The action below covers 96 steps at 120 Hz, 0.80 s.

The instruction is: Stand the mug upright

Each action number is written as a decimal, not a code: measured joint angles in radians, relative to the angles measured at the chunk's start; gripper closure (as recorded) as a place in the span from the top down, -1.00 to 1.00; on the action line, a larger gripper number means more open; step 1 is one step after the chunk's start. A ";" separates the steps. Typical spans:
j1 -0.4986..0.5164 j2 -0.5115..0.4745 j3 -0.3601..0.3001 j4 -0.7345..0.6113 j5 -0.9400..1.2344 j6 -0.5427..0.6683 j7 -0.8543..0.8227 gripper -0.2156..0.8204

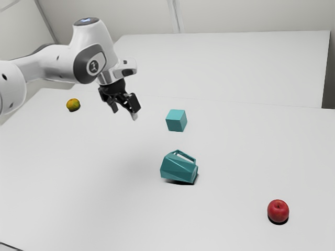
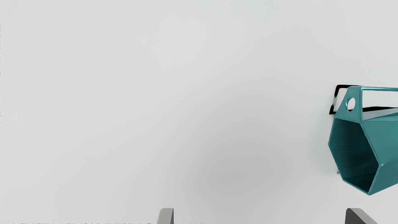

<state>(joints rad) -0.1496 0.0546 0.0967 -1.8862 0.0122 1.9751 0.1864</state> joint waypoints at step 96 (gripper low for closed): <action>-0.009 0.020 0.121 -0.291 -0.647 0.008 0.021 0.58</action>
<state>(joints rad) -0.1590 0.0748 0.2181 -2.1772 -0.6349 1.9829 0.2078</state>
